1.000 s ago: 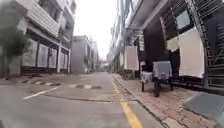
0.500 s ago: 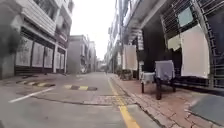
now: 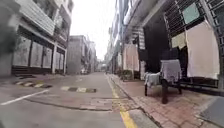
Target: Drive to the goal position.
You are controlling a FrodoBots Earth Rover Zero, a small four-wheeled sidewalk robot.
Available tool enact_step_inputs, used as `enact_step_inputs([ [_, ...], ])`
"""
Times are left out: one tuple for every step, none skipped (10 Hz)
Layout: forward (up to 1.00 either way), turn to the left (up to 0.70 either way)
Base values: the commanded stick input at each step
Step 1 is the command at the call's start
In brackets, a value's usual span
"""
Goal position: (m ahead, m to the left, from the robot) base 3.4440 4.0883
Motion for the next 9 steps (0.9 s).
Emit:
enact_step_inputs([
  [0.47,0.01],
  [0.47,0.01],
  [0.47,0.01],
  [0.47,0.01],
  [0.47,0.01],
  [0.47,0.01],
  [0.47,0.01],
  [0.47,0.01],
  [0.47,0.01],
])
